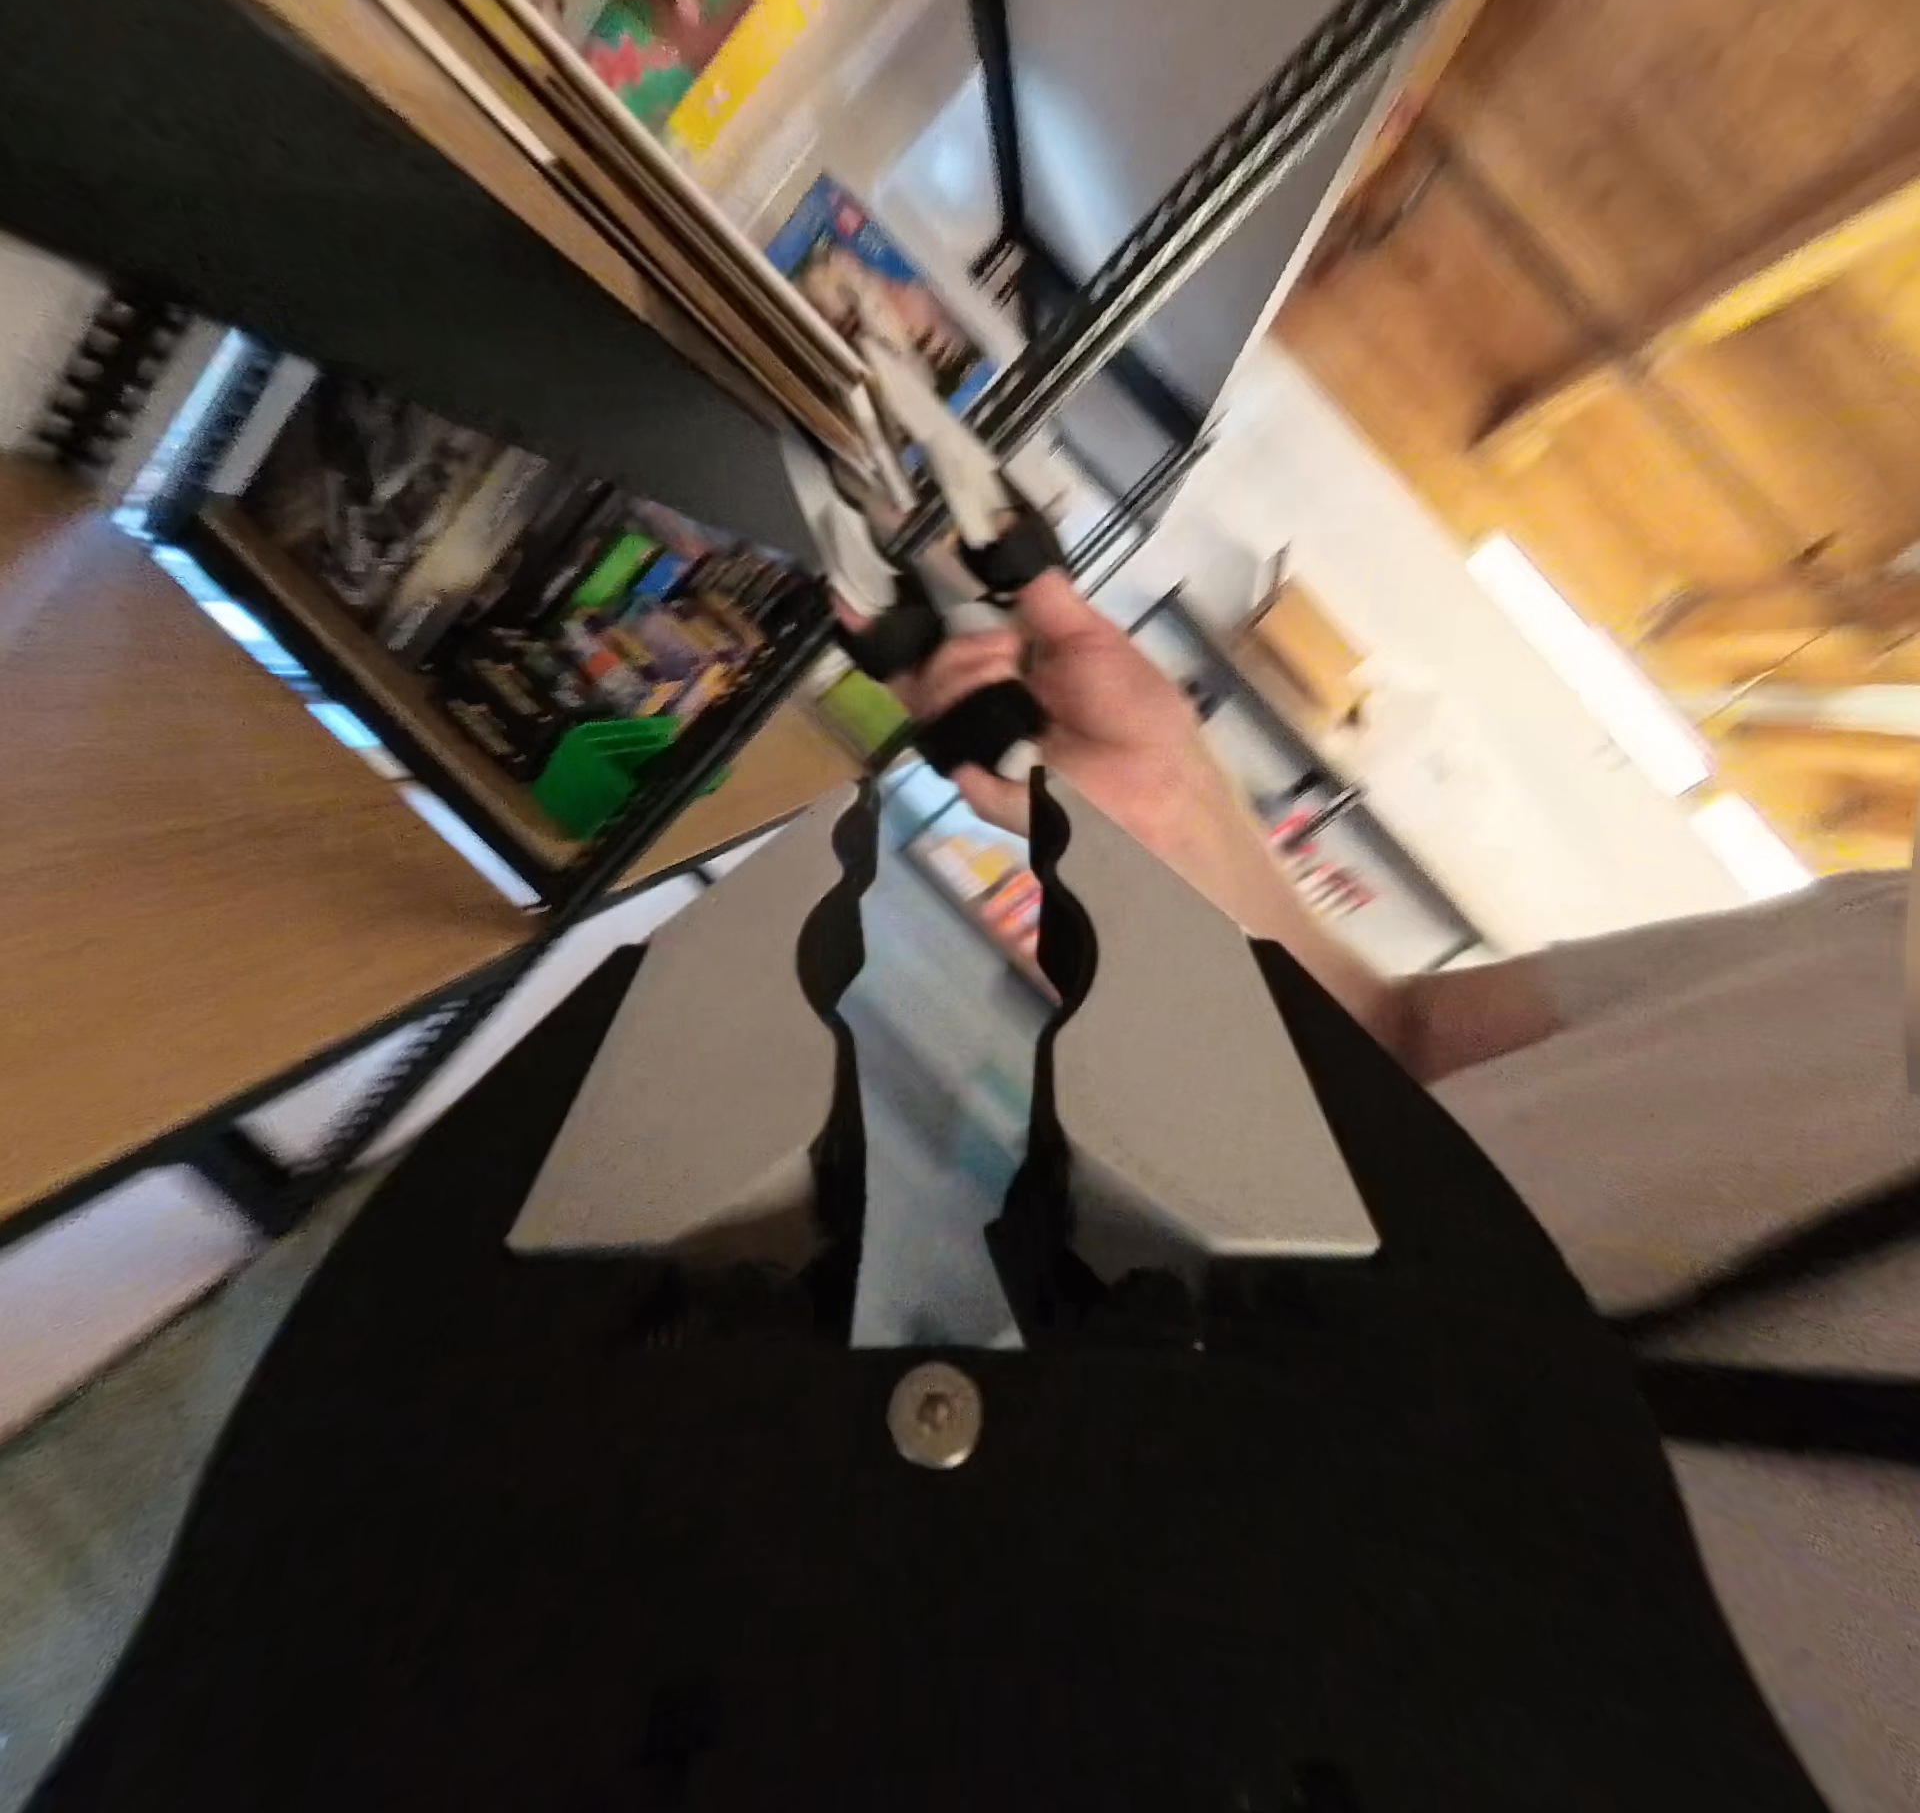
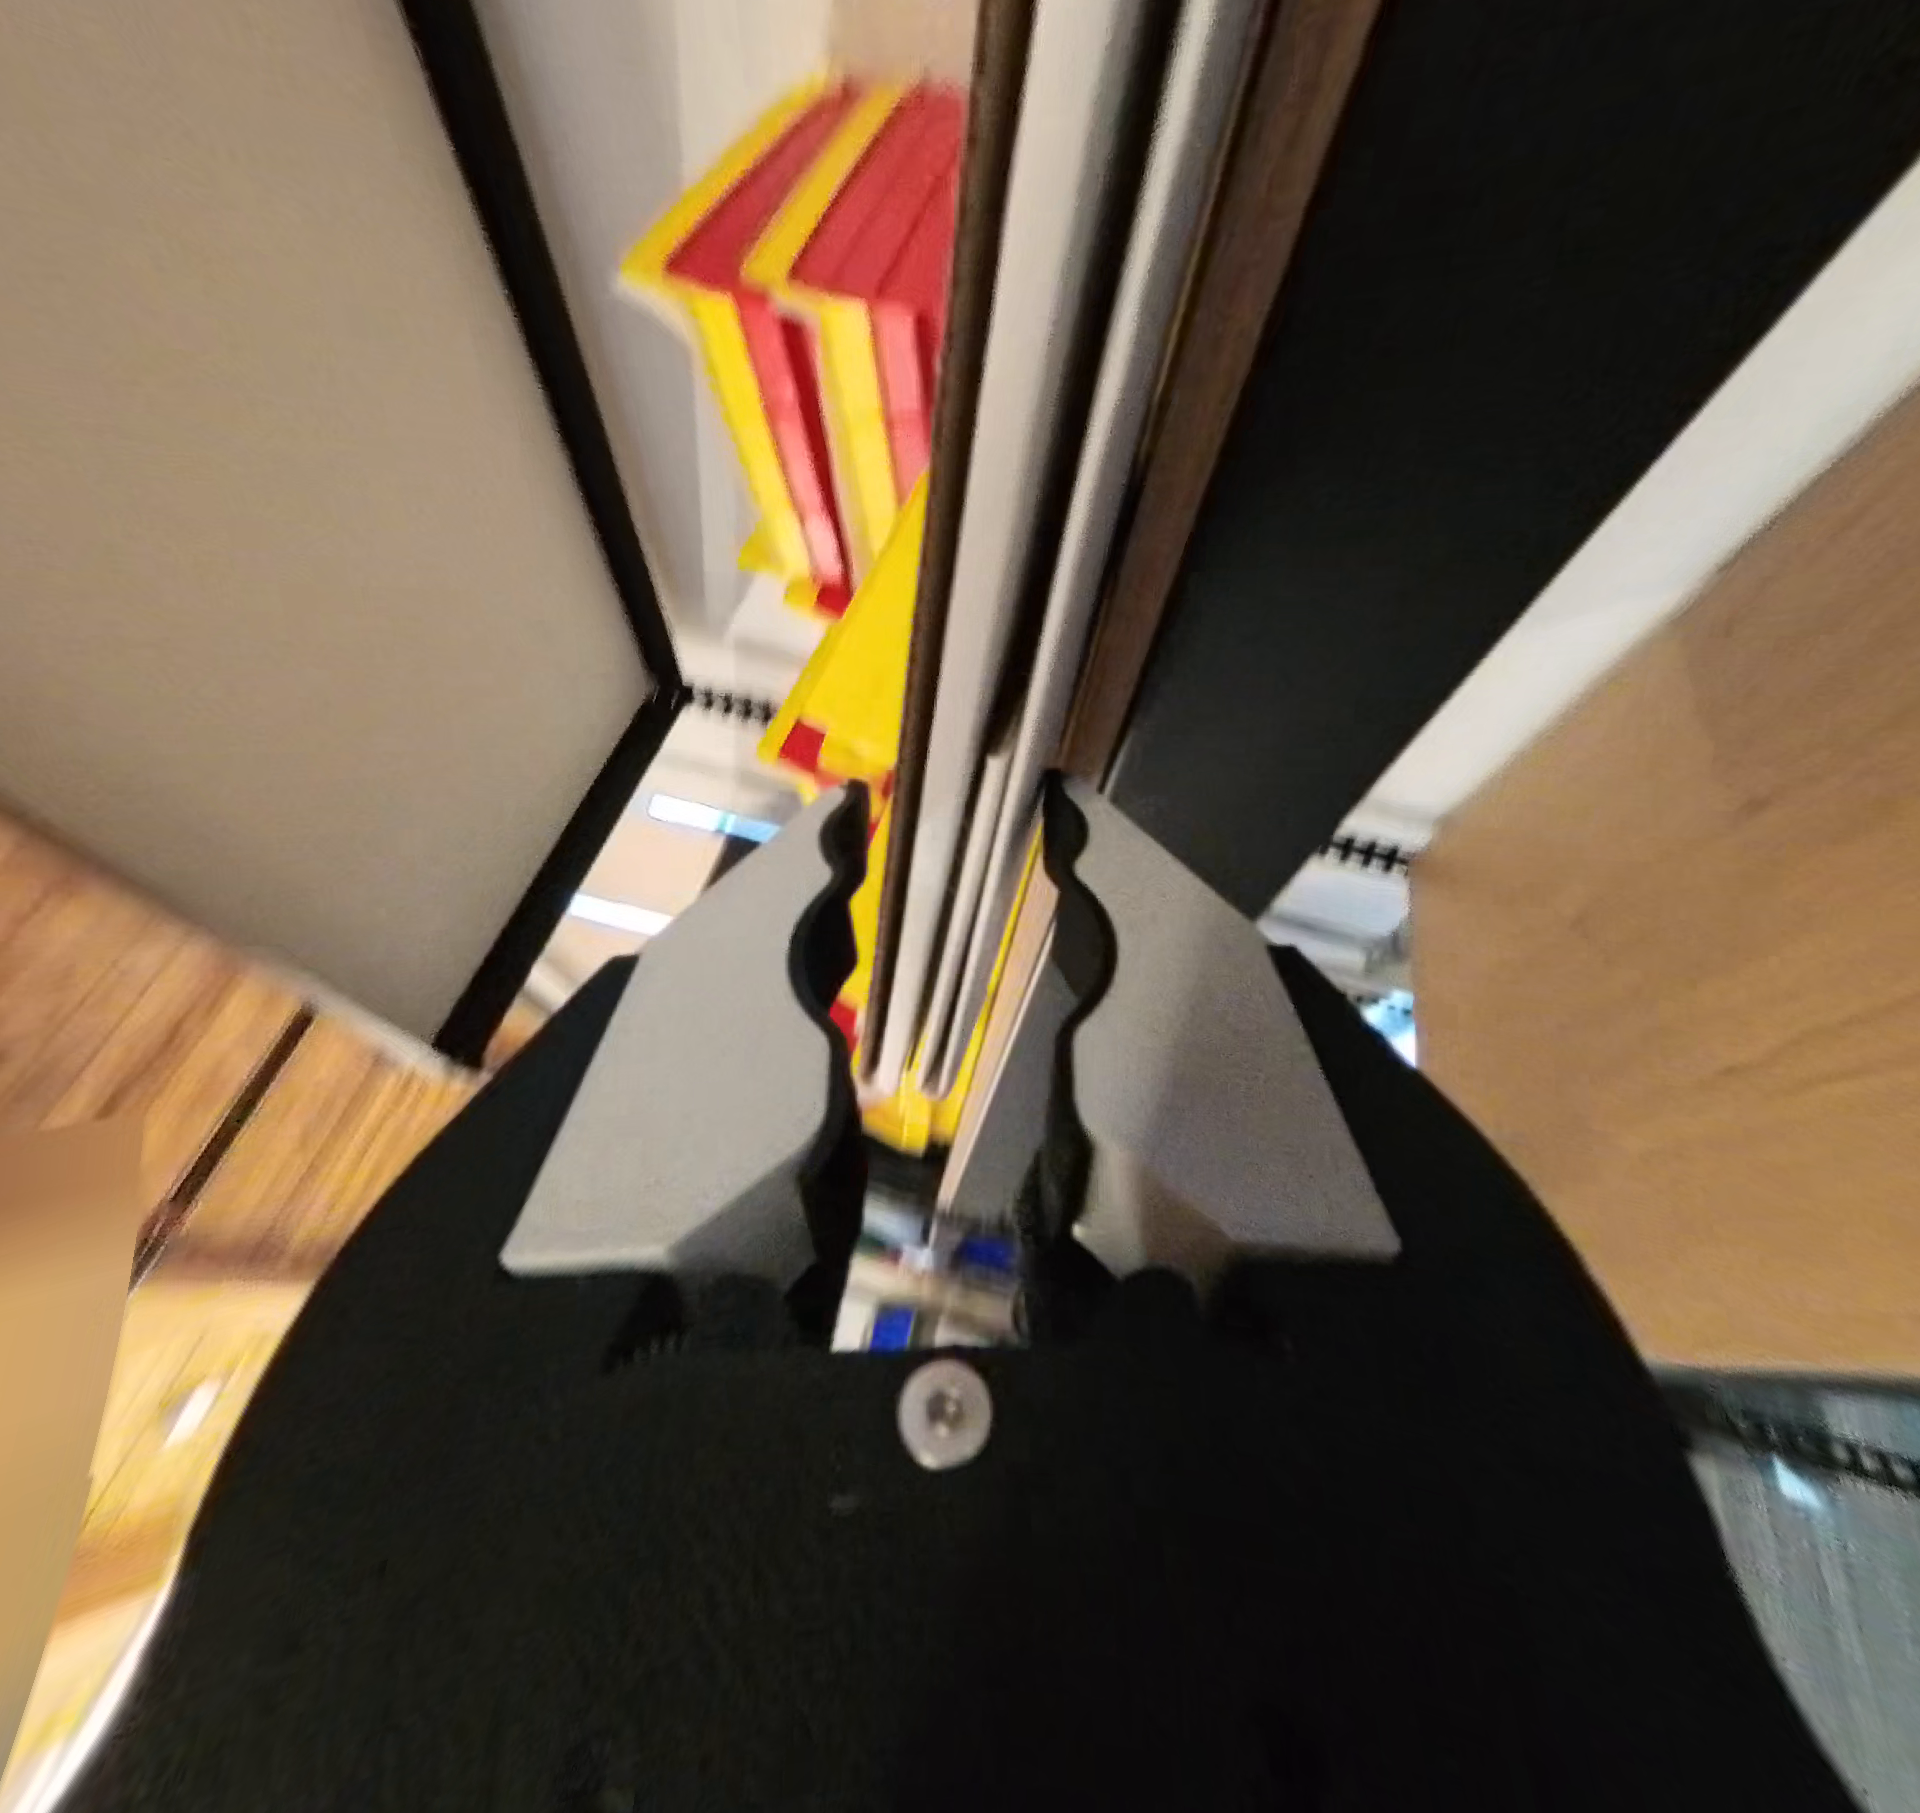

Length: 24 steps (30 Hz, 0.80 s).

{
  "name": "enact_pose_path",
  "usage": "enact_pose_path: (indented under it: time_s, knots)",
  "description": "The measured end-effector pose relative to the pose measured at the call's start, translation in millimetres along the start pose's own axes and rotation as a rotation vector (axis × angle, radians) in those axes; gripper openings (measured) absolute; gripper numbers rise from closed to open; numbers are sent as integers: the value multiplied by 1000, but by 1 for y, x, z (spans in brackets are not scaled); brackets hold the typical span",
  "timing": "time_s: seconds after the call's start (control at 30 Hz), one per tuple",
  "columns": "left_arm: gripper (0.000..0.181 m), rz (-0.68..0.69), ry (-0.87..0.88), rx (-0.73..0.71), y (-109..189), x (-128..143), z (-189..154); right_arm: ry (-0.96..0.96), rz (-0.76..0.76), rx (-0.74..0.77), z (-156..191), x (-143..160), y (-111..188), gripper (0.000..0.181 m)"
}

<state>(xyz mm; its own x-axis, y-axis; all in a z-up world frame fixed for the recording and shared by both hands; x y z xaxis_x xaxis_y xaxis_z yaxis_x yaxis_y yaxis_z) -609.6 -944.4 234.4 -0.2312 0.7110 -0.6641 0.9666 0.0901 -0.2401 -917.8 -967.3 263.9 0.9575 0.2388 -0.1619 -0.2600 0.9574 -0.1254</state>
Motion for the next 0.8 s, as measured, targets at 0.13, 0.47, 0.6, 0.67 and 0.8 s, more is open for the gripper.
enact_pose_path:
  time_s: [0.13,0.47,0.6,0.67,0.8]
  knots:
    - [38,236,-486,-318,-75,-9,-11,293,97,-58,-2,-22,72,23]
    - [59,574,-1673,-809,-204,26,-45,2058,235,7,51,-139,128,71]
    - [40,760,-1787,-918,-228,12,-30,2687,395,-37,27,-152,85,72]
    - [26,836,-1765,-895,-230,5,-20,2836,446,29,18,-150,68,55]
    - [26,949,-1765,-878,-236,-23,4,2785,519,197,22,-155,49,12]
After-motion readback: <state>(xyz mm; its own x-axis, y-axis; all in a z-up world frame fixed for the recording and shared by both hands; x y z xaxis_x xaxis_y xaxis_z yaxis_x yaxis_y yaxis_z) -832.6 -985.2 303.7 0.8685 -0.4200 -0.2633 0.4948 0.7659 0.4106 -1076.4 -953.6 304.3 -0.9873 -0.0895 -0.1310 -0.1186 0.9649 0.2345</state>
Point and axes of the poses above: each gripper's, where its closed fingertips meet, y back along the fingers, x out of its underside, z = x × y across the jaws, the point moved 10 cm from there along y, back along the fingers, and after that the axes turned 5 degrees about x, right-handed, at the moved point
